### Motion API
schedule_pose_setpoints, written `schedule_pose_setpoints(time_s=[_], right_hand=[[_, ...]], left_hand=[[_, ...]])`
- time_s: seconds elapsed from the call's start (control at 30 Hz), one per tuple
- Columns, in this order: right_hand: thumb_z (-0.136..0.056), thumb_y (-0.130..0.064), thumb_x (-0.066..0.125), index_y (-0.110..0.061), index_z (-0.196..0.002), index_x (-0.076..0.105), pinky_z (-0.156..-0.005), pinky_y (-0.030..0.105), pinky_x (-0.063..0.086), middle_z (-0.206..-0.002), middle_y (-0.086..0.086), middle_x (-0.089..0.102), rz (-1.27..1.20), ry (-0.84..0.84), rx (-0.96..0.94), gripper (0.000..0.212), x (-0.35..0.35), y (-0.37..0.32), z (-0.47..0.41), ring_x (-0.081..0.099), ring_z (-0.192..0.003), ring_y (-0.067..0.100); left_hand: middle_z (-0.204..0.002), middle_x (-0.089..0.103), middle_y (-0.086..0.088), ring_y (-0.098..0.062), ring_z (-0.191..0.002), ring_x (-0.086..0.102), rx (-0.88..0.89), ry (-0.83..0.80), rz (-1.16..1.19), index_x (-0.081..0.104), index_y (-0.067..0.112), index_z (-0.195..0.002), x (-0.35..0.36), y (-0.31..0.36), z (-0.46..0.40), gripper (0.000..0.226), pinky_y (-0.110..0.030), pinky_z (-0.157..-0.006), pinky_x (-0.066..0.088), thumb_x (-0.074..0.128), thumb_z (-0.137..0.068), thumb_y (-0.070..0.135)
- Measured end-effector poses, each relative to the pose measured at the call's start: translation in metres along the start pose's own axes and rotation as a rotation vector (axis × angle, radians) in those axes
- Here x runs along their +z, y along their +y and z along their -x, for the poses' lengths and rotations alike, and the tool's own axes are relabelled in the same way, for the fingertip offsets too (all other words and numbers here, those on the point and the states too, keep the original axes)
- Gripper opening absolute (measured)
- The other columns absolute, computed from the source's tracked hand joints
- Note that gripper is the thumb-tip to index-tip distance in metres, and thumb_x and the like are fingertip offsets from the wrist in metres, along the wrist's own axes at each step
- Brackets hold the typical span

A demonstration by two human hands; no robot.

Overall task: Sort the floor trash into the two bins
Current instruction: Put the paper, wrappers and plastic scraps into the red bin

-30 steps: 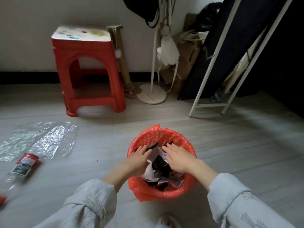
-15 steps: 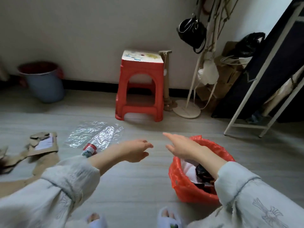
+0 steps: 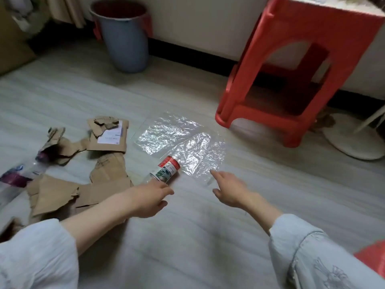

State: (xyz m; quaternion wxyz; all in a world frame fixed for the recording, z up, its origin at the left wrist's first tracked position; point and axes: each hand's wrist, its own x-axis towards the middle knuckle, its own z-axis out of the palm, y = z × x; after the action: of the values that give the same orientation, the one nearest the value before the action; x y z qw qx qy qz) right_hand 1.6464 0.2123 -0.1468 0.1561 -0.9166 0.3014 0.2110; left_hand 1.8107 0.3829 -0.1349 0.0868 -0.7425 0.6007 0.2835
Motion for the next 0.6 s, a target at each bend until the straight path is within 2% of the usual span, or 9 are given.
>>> schedule_pose_setpoints(time_s=[0.13,0.23,0.33,0.4,0.47,0.53,0.6], right_hand=[[-0.096,-0.029,0.042,-0.016,-0.150,0.003,-0.115,0.044,0.022,-0.158,0.005,0.006,0.026,0.052,0.008,0.068,0.037,0.006,-0.088,0.003,-0.146,0.026],[-0.096,-0.034,0.039,-0.012,-0.150,0.002,-0.117,0.041,0.016,-0.158,0.010,-0.001,0.059,-0.025,-0.002,0.068,0.059,0.014,-0.130,-0.001,-0.146,0.029],[-0.094,-0.036,0.043,-0.007,-0.147,0.013,-0.115,0.037,0.022,-0.157,0.010,0.007,0.011,-0.085,-0.019,0.067,0.080,0.023,-0.131,0.013,-0.143,0.027],[-0.091,-0.041,0.046,-0.008,-0.141,0.026,-0.107,0.035,0.030,-0.151,0.011,0.022,0.062,-0.023,-0.015,0.062,0.094,0.024,-0.109,0.029,-0.134,0.029],[-0.088,-0.044,0.048,-0.012,-0.129,0.039,-0.095,0.036,0.038,-0.135,0.010,0.041,0.167,0.030,-0.041,0.052,0.102,0.021,-0.084,0.045,-0.119,0.030],[-0.086,-0.043,0.053,-0.013,-0.121,0.046,-0.091,0.035,0.040,-0.122,0.008,0.051,0.259,0.036,-0.049,0.047,0.112,0.015,-0.062,0.051,-0.112,0.029],[-0.070,-0.040,0.074,-0.009,-0.105,0.058,-0.078,0.038,0.047,-0.100,0.010,0.061,0.317,0.048,-0.054,0.049,0.122,0.011,-0.041,0.060,-0.093,0.031]], left_hand=[[-0.144,0.035,0.000,-0.017,-0.134,0.031,0.003,0.034,0.088,0.037,0.021,-0.138,0.024,-0.021,-0.036,0.041,-0.029,-0.109,0.028,0.038,-0.098,0.028],[-0.141,0.040,-0.001,-0.018,-0.131,0.035,0.001,0.052,0.118,0.041,0.021,-0.136,0.037,-0.030,-0.052,0.039,-0.031,-0.107,0.030,0.038,-0.098,0.027],[-0.139,0.041,-0.002,-0.019,-0.130,0.036,-0.004,0.035,0.163,0.042,0.020,-0.135,0.051,-0.033,-0.052,0.038,-0.031,-0.105,0.032,0.037,-0.098,0.025],[-0.140,0.040,-0.001,-0.018,-0.131,0.035,-0.013,0.004,0.195,0.042,0.020,-0.135,0.062,-0.028,-0.044,0.038,-0.031,-0.106,0.031,0.037,-0.098,0.024],[-0.141,0.038,-0.001,-0.018,-0.132,0.033,-0.018,-0.030,0.230,0.042,0.020,-0.135,0.071,-0.021,-0.035,0.038,-0.033,-0.107,0.031,0.037,-0.098,0.024],[-0.141,0.039,-0.002,-0.018,-0.132,0.033,-0.033,-0.048,0.257,0.043,0.020,-0.134,0.080,-0.013,-0.026,0.037,-0.033,-0.107,0.031,0.037,-0.097,0.024],[-0.140,0.040,-0.002,-0.018,-0.132,0.033,-0.043,-0.056,0.278,0.044,0.020,-0.134,0.087,-0.006,-0.019,0.037,-0.033,-0.107,0.031,0.037,-0.097,0.023]])
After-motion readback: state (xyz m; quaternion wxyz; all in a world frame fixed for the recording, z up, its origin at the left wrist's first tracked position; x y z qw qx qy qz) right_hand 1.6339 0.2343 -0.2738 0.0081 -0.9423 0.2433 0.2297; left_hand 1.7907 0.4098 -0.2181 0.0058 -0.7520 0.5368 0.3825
